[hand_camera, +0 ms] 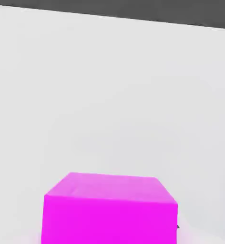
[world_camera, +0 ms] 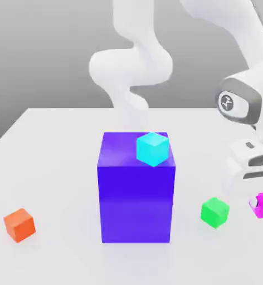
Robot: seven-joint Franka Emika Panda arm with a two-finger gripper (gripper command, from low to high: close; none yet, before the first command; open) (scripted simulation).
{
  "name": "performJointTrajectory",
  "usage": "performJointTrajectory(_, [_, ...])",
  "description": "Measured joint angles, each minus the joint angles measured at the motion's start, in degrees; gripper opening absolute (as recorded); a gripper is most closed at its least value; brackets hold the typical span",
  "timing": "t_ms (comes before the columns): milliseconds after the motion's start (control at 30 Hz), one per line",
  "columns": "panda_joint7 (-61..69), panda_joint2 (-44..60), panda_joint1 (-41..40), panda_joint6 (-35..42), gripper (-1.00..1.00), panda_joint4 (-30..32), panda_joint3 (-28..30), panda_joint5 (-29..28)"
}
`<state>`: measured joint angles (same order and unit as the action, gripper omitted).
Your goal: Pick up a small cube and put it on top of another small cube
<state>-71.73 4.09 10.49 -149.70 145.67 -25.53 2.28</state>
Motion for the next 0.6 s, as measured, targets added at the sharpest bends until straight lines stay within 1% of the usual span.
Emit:
performJointTrajectory(133, [1.3, -7.0, 1.5, -1.7, -1.00, 8.3, -0.2, 3.9])
performJointTrajectory(233, [1.5, -11.4, 2.2, -3.4, -1.00, 14.1, 0.0, 5.6])
performJointTrajectory(333, [-1.4, -8.3, 1.1, -7.7, -1.00, 15.4, -0.2, 1.9])
performJointTrajectory(400, [-4.7, -4.5, 0.4, -11.1, -1.00, 15.4, 0.4, -2.7])
performJointTrajectory(467, [-8.8, -0.5, 1.0, -14.6, -1.00, 15.2, 2.3, -8.5])
performJointTrajectory(500, [-10.5, 1.2, 1.8, -16.0, 1.00, 15.2, 3.6, -10.9])
performJointTrajectory(600, [-10.5, 1.2, 1.8, -16.0, 1.00, 15.2, 3.6, -10.9])
